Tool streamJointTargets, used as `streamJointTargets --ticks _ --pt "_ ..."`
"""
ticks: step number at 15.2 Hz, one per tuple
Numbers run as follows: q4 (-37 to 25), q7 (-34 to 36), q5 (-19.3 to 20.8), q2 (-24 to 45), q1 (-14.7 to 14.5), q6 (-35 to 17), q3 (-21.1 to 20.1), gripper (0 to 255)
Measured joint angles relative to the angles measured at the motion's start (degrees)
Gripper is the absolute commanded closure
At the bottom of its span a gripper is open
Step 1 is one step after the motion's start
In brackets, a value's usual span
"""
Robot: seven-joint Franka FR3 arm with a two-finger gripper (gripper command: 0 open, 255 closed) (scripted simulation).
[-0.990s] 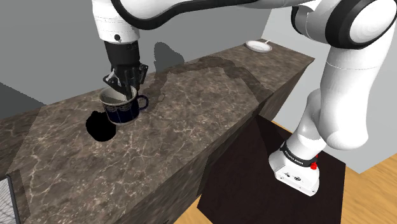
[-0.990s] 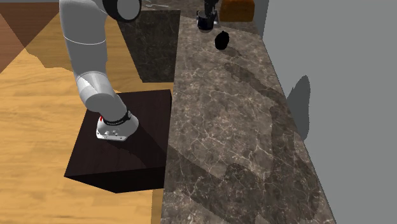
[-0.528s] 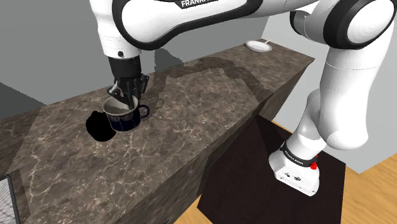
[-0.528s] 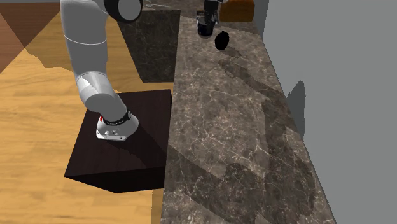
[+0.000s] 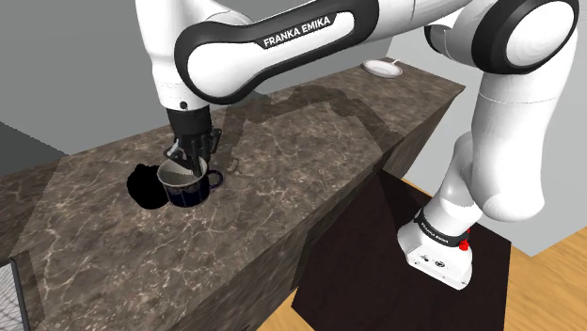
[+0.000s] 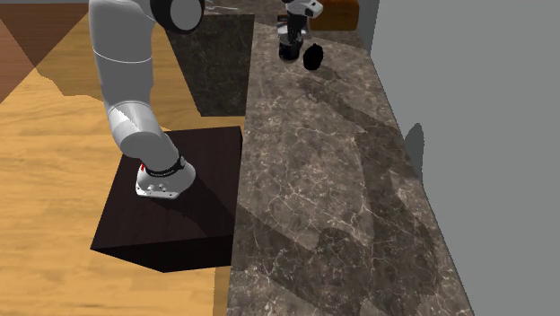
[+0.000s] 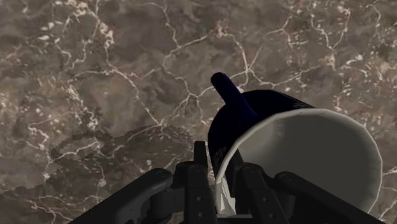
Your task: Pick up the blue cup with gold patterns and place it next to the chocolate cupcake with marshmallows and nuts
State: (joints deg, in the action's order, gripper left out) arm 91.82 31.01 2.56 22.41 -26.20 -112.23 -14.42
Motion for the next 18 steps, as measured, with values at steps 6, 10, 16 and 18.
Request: streamJointTargets --ticks 6,10,16,18 --pt "2.40 -0.01 0.39 1.53 0.00 -3.90 0.23 255" --pt "3.61 0.06 0.60 2.36 -0.06 -5.91 0.33 255" --pt "3.79 0.09 0.62 2.41 -0.08 -6.17 0.34 0" --pt "3.79 0.09 0.62 2.40 -0.08 -6.18 0.33 0"
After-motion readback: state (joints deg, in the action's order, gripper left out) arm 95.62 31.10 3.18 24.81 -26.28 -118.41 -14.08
